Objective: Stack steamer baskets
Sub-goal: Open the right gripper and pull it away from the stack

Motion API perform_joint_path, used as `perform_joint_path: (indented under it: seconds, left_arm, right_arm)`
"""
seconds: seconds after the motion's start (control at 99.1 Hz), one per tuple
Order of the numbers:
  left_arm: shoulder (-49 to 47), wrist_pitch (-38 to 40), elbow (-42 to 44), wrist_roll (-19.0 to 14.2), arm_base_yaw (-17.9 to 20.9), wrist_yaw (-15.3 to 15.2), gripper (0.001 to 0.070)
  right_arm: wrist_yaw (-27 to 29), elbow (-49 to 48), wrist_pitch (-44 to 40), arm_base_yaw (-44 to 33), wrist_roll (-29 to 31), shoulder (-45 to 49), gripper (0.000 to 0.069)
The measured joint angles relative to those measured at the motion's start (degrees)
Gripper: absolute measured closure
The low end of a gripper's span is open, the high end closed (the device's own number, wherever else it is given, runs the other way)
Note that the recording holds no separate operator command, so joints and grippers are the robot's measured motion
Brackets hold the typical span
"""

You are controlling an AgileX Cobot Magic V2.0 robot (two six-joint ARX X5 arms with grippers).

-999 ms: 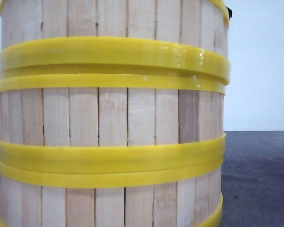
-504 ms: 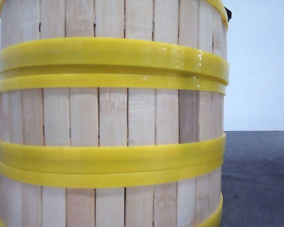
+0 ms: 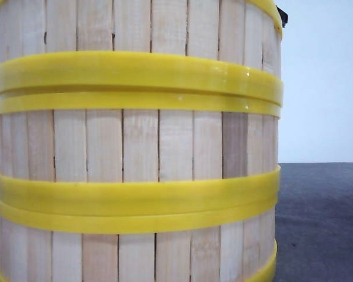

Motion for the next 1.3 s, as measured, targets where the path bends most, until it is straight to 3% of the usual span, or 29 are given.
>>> perform_joint_path:
  seconds: [0.212,0.494,0.716,0.877,1.16,1.301]
  left_arm:
    - [0.0,-0.02,0.0,0.0,0.0,0.0,0.0164]
    - [0.0,0.0,0.0,0.0,0.0,0.0,0.0164]
    - [0.0,-0.02,0.0,0.0,0.0,-0.02,0.0164]
    - [0.0,-0.04,0.0,0.0,0.0,0.0,0.0164]
    - [0.04,0.66,0.0,0.0,0.0,0.0,0.0164]
    - [0.39,1.68,0.0,0.0,0.0,0.0,0.0164]
  right_arm:
    - [0.02,1.31,0.0,-1.27,-0.07,0.0,0.0424]
    - [1.33,8.04,0.04,-5.16,-1.92,-0.15,0.0417]
    - [4.39,7.13,0.07,-10.84,-2.12,-3.52,0.0417]
    - [7.39,-0.79,0.07,-16.61,-2.29,-9.2,0.0417]
    - [9.88,-26.34,3.78,-28.06,-1.25,-28.44,0.0417]
    - [11.69,-32.44,6.51,-33.22,-1.03,-31.95,0.0417]
